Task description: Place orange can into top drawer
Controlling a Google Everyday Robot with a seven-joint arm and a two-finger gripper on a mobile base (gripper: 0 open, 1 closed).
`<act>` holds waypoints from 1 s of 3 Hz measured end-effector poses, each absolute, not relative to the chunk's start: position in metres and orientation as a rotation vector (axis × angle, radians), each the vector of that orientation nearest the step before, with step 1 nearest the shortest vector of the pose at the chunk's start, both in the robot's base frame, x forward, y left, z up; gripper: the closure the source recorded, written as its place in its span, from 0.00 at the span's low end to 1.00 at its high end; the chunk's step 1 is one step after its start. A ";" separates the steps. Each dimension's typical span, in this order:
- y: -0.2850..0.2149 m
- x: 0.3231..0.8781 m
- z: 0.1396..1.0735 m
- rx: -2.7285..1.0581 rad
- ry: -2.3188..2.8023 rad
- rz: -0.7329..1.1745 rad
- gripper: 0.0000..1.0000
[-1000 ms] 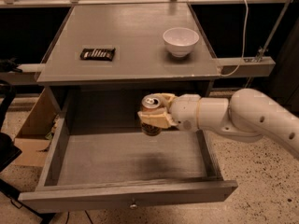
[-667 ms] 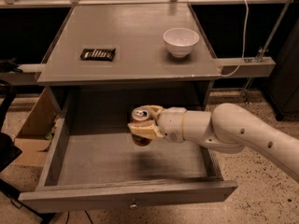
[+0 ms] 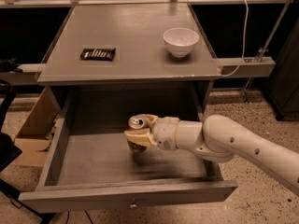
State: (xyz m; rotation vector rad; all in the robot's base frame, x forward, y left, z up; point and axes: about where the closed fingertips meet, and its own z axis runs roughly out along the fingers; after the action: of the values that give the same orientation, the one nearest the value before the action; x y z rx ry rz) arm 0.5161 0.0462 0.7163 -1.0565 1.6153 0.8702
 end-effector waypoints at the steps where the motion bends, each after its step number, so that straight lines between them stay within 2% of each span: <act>1: 0.046 0.516 0.716 -1.057 1.615 0.870 0.60; 3: 0.046 0.516 0.716 -1.057 1.615 0.870 0.14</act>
Offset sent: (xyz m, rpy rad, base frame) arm 0.0000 0.0000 0.0000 0.0000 0.0000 0.0000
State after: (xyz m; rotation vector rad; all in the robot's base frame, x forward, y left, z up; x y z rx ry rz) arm 0.5161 0.0463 0.7163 -1.0566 1.6153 0.8702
